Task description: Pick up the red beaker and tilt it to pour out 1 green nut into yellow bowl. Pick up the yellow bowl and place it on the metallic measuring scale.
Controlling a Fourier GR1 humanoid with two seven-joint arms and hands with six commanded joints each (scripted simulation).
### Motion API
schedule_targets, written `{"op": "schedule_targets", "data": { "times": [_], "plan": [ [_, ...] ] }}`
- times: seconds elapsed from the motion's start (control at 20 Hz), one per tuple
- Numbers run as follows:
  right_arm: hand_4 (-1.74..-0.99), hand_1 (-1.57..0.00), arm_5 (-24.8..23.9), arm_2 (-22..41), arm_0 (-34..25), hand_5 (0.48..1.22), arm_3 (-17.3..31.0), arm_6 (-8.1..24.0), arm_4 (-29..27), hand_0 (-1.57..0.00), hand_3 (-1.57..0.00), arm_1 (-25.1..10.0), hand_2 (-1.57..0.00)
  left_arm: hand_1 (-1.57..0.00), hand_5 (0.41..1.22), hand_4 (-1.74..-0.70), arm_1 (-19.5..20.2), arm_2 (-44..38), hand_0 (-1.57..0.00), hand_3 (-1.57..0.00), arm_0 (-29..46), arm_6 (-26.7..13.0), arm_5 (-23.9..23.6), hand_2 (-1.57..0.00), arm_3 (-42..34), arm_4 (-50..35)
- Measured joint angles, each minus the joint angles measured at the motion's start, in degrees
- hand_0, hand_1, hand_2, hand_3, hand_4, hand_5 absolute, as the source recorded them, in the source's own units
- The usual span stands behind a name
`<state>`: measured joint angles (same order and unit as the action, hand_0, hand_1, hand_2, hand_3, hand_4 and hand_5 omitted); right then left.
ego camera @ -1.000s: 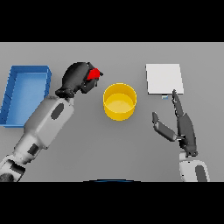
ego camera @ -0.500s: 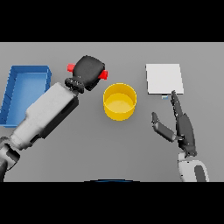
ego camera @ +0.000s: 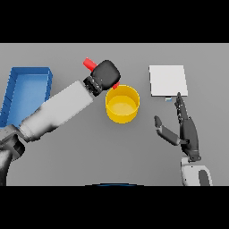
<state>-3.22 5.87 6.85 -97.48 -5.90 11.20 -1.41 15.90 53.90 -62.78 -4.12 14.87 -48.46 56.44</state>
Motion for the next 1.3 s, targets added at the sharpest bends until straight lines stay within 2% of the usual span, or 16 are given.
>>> {"op": "schedule_targets", "data": {
  "times": [0.1,0.25,0.45,0.6,0.75,0.85,0.95,1.15,1.2,1.25,1.3],
  "plan": [
    [-1.291,0.00,-0.58,-0.40,-0.61,0.631,0.47,1.62,0.45,0.00,0.00,-0.25,0.00,-1.57,1.220,-1.74,-0.55,2.62,-1.57,-1.54,-1.48,0.10,1.22,-1.57,0.93,1.62],
    [-1.278,0.00,-1.60,0.23,0.07,0.609,-0.06,1.07,1.96,0.00,0.00,0.13,0.00,-1.57,1.221,-1.74,-0.37,6.17,-1.57,-1.55,-3.66,1.46,2.01,-1.57,1.65,3.75],
    [-1.260,0.00,-2.12,-0.27,-0.60,0.586,1.15,2.48,2.48,0.00,0.00,-0.25,0.00,-1.57,1.221,-1.74,-0.75,9.65,-1.57,-1.56,-7.19,2.55,2.17,-1.57,3.51,5.98],
    [-1.225,0.00,-2.75,0.47,-0.23,0.583,0.71,1.21,4.00,0.00,0.00,-0.21,0.00,-1.57,1.221,-1.73,-1.34,12.79,-1.57,-1.57,-9.46,4.35,4.19,-1.57,5.14,7.25],
    [-1.204,0.00,-2.38,0.28,-0.81,0.591,0.97,1.76,3.51,0.00,0.00,-0.32,0.00,-1.57,1.221,-1.73,-2.47,15.99,-1.57,-1.57,-11.53,5.87,3.48,-1.57,6.73,8.84],
    [-1.210,0.00,-2.51,0.30,0.22,0.592,0.56,0.31,3.91,0.00,0.00,-0.73,0.00,-1.57,1.221,-1.73,-2.50,18.04,-1.57,-1.57,-12.43,7.76,2.75,-1.57,7.40,9.48],
    [-1.210,0.00,-2.72,0.29,-0.83,0.594,1.31,1.21,3.99,0.00,0.00,-0.40,0.00,-1.57,1.221,-1.73,-2.57,19.79,-1.57,-1.57,-13.79,8.58,1.19,-1.57,8.19,10.36],
    [-1.209,0.00,-2.99,1.14,0.16,0.592,0.98,0.18,5.04,0.00,0.00,-0.07,0.00,-1.57,1.221,-1.73,-1.51,19.39,-1.57,-1.57,-18.00,11.08,2.04,-1.57,8.84,8.48],
    [-1.203,0.00,-3.34,0.78,-0.40,0.592,1.46,0.52,5.11,0.00,0.00,-0.20,0.00,-1.57,1.221,-1.73,-0.71,18.83,-1.57,-1.49,-19.37,10.98,0.62,-1.57,9.59,8.16],
    [-1.201,0.00,-3.50,1.05,-1.08,0.592,1.86,0.73,5.51,0.00,0.00,0.03,0.00,-1.57,1.221,-1.68,0.55,17.75,-1.57,-1.51,-21.06,10.66,0.38,-1.40,9.44,7.36],
    [-1.190,0.00,-3.57,1.08,-1.28,0.594,1.61,0.71,5.50,0.00,0.00,0.12,0.00,-1.57,1.221,-1.69,1.26,16.87,-1.57,-1.27,-22.59,9.89,-0.24,-1.43,10.65,6.90]
  ]
}}
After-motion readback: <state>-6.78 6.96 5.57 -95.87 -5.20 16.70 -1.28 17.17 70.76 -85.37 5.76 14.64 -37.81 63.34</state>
